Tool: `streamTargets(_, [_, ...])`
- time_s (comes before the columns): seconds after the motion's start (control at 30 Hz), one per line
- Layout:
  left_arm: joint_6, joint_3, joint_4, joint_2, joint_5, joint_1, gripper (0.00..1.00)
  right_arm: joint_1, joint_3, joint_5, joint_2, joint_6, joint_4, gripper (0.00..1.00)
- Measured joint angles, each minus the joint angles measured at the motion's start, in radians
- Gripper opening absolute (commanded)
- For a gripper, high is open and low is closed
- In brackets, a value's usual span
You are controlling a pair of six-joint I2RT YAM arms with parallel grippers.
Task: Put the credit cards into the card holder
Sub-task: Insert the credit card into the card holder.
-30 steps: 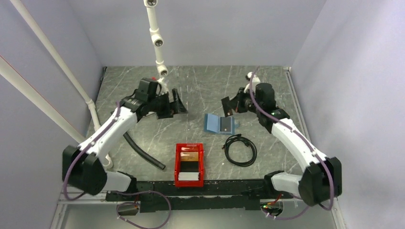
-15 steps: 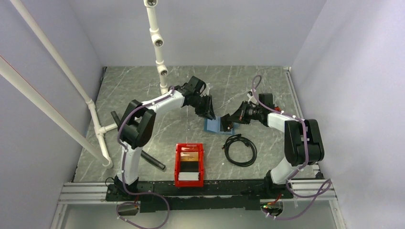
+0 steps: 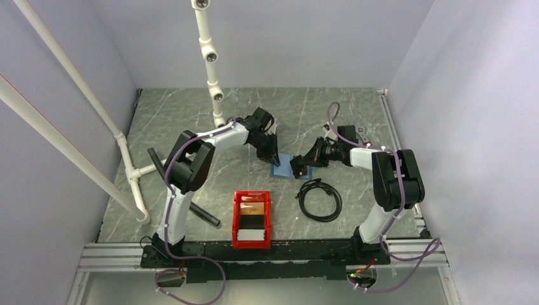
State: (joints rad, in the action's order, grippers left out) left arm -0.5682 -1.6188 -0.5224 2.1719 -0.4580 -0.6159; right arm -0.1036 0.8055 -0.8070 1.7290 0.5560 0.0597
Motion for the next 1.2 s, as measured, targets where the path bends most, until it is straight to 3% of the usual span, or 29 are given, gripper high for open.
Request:
streamTargets(0.7, [-0.001,0.065,0.048,0.000,-0.029,0.017,0.09,-0.047,0.097,0.068,0.089,-0.028,-0.073,0.00])
streamTargets(1.2, [-0.001,0.071,0.055,0.000,-0.046,0.024,0.07,-0.070,0.055,0.039,0.145,0.040,0.178,0.00])
